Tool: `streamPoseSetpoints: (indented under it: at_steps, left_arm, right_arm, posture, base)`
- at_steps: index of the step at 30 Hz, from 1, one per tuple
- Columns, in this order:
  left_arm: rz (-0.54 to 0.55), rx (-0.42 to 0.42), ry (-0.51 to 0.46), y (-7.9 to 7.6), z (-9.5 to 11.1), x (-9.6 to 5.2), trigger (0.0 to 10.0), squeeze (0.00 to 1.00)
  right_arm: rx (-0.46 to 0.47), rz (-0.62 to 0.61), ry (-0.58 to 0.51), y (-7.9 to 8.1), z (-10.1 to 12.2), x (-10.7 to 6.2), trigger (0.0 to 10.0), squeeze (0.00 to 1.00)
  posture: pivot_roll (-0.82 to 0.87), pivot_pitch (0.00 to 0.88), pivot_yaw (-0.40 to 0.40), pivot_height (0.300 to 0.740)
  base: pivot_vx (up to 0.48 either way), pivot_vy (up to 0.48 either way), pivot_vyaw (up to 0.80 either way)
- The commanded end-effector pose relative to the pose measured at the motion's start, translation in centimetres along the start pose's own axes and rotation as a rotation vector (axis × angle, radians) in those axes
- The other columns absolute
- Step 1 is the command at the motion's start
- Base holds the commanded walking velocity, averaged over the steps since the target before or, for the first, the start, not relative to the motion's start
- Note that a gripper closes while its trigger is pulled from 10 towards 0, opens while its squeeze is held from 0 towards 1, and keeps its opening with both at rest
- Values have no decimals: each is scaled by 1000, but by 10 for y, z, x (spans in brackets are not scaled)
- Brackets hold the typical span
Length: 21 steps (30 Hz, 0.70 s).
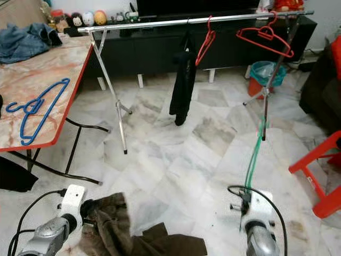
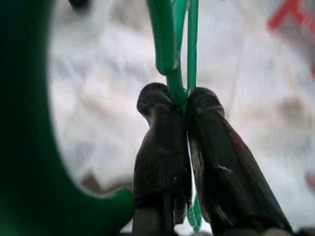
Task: Hang hanger
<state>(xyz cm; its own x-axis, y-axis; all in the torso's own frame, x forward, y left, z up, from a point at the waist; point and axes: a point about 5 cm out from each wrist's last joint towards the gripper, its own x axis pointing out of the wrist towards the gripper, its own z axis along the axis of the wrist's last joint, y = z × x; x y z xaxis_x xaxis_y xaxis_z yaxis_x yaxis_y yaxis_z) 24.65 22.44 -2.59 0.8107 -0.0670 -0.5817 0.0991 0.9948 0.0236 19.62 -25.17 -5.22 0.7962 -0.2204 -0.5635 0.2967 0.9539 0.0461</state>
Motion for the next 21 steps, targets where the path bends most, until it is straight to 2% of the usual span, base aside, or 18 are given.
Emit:
streamPoseSetpoints:
  at_steps: [1, 3, 4, 5, 8, 13, 21]
  left_arm:
    - [60, -36, 18, 7, -10, -3, 10000, 0]
    - [63, -39, 19, 7, -11, -4, 10000, 0]
    - [71, -51, 43, 7, -18, -5, 10000, 0]
    - [85, -63, 53, 7, -21, -6, 10000, 0]
    - [124, -101, 61, 7, -24, -6, 10000, 0]
    - [157, -125, 84, 5, -30, -6, 10000, 0]
    - [192, -150, 96, 8, -34, -7, 10000, 0]
  right_arm:
    - [0, -27, 121, -2, -27, -10, 10000, 0]
    - [6, -36, 134, -3, -30, -11, 10000, 0]
    - [67, -90, 205, -9, -50, -22, 10000, 0]
    - [85, -110, 240, -10, -59, -27, 10000, 0]
    - [84, -118, 300, -9, -71, -33, 10000, 0]
    - [141, -118, 285, -7, -63, -27, 10000, 0]
    - [140, -115, 274, -8, -49, -18, 10000, 0]
  posture:
    - [-20, 0, 46, 740]
    - [-20, 0, 46, 740]
    - [-13, 0, 48, 740]
    - [-12, 0, 50, 740]
    - [-12, 0, 51, 740]
    - [-13, 0, 58, 740]
    - [5, 0, 55, 740]
  base:
    - [0, 0, 0]
    - [0, 0, 0]
    - [0, 0, 0]
    - [0, 0, 0]
    - [0, 0, 0]
    - [0, 0, 0]
    - [0, 0, 0]
